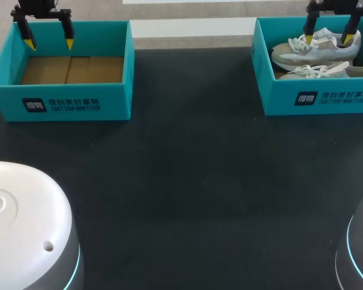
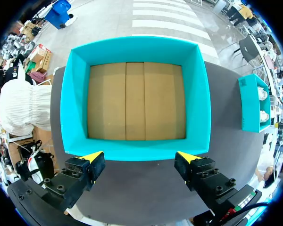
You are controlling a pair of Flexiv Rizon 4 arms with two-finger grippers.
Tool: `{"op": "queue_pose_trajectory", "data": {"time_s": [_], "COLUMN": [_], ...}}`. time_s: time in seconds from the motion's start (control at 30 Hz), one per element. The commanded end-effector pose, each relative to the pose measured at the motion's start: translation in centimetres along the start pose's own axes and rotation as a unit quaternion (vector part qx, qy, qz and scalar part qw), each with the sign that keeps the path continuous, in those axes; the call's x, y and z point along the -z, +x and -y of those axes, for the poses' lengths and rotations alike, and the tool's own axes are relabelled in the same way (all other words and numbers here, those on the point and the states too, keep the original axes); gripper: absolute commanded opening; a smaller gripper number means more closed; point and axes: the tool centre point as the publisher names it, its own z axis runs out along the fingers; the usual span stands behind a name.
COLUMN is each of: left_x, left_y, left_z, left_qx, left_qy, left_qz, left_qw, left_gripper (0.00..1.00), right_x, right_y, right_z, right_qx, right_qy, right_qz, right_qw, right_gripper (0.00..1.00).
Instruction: Take the shoe out of the shoebox, open the shoe tongue, remove and reinsert the insole, then place the shoe into the shoebox
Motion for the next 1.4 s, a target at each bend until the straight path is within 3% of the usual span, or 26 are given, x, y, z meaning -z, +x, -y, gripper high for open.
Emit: {"op": "queue_pose_trajectory", "data": {"time_s": [0.03,0.9,1.13,1.4], "left_x": [0.0,0.0,0.0,0.0], "left_y": [0.0,0.0,0.0,0.0], "left_z": [-0.1,-0.1,-0.1,-0.1], "left_qx": [0.0,0.0,0.0,0.0], "left_qy": [0.0,0.0,0.0,0.0], "left_qz": [0.001,0.001,0.001,0.001], "left_qw": [1.0,1.0,1.0,1.0], "left_gripper": [1.0,1.0,1.0,1.0], "right_x": [0.0,0.0,0.2,-1.5], "right_y": [0.0,0.0,-4.9,-9.4], "right_z": [0.0,0.0,1.1,0.9], "right_qx": [0.0,0.0,-0.048,-0.076], "right_qy": [0.0,0.0,-0.03,-0.04], "right_qz": [0.0,0.0,0.032,0.082], "right_qw": [1.0,1.0,0.998,0.993], "right_gripper": [1.0,1.0,1.0,1.0]}}
